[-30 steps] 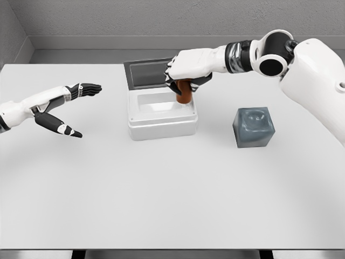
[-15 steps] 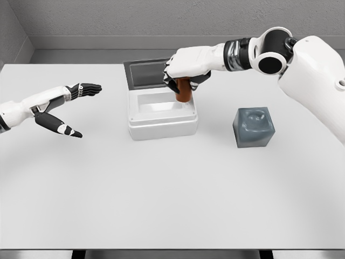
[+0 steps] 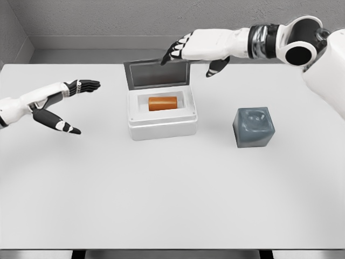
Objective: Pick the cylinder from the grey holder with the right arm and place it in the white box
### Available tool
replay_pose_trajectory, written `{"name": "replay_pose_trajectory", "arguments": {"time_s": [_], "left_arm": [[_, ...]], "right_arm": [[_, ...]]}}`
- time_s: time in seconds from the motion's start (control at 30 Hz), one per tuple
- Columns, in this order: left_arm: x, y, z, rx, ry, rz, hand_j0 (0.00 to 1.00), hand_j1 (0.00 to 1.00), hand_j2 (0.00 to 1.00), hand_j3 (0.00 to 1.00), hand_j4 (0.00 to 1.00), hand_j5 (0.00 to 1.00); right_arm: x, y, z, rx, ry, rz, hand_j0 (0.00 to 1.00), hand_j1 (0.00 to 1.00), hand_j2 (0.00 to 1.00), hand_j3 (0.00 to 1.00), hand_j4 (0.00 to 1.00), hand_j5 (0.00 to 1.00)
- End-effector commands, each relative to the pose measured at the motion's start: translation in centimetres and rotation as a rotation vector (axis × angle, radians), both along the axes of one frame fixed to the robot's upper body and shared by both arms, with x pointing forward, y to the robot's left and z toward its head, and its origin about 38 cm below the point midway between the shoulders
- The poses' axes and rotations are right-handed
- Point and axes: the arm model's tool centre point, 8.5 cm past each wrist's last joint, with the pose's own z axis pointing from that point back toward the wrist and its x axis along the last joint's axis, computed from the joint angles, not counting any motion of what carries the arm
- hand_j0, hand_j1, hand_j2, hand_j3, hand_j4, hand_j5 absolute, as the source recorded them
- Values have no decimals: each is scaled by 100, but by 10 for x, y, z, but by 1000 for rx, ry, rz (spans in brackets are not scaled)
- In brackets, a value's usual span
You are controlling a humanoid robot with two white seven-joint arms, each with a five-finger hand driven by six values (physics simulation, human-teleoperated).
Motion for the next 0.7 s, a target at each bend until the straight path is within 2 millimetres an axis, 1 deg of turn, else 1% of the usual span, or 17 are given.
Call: {"name": "replay_pose_trajectory", "arguments": {"time_s": [0.0, 0.07, 0.1, 0.13, 0.17, 0.2, 0.27, 0.33, 0.37, 0.4, 0.43, 0.5, 0.53, 0.67], "left_arm": [[7, -4, 11, -38, -27, 7, 100, 100, 100, 100, 100, 100], [20, -21, 29, -74, -74, -8, 100, 100, 100, 100, 100, 100], [39, -37, 18, -127, -43, 28, 100, 100, 100, 100, 100, 100], [60, -54, 7, -173, -40, 73, 100, 100, 100, 100, 100, 100], [74, -58, 0, -184, -28, 129, 100, 100, 100, 100, 100, 100], [81, -60, 0, -170, -34, 147, 100, 100, 100, 100, 100, 100], [81, -66, 0, -173, -36, 136, 100, 100, 100, 100, 100, 100], [80, -75, -1, -179, -41, 113, 100, 100, 100, 100, 100, 100], [75, -82, 7, -182, -59, 78, 100, 100, 100, 100, 100, 100], [69, -93, 12, -189, -74, 36, 100, 100, 100, 100, 100, 100], [64, -96, 11, -189, -77, 22, 100, 100, 100, 100, 100, 100], [65, -93, 12, -190, -78, 27, 100, 100, 100, 100, 100, 100], [65, -90, 13, -187, -78, 31, 100, 100, 100, 100, 100, 100], [63, -91, 6, -187, -66, 32, 100, 100, 100, 100, 100, 100]], "right_arm": [[2, -61, 18, 37, -19, -112, 100, 100, 100, 100, 100, 100], [-3, -120, 18, 105, -24, -237, 100, 100, 100, 100, 100, 100], [-5, -130, 15, 99, -18, -257, 100, 100, 100, 100, 100, 100], [-7, -133, 10, 94, -7, -263, 100, 100, 100, 100, 100, 100], [-8, -135, 5, 94, 1, -267, 100, 100, 100, 100, 100, 100], [-8, -137, 6, 91, 0, -271, 100, 100, 100, 100, 100, 100], [-9, -136, 3, 89, 6, -268, 100, 100, 100, 100, 100, 100], [-10, -133, -8, 88, 27, -264, 100, 100, 100, 100, 100, 100], [-11, -133, -14, 89, 40, -265, 100, 100, 100, 100, 100, 100], [-11, -133, -15, 89, 41, -266, 100, 100, 100, 100, 100, 100], [-11, -133, -14, 89, 40, -265, 100, 100, 100, 100, 100, 100], [-12, -134, -21, 85, 54, -268, 100, 100, 100, 100, 100, 100], [-12, -135, -21, 85, 54, -269, 100, 100, 100, 100, 100, 100], [-14, -139, -22, 81, 56, -276, 100, 100, 100, 100, 100, 100]]}}
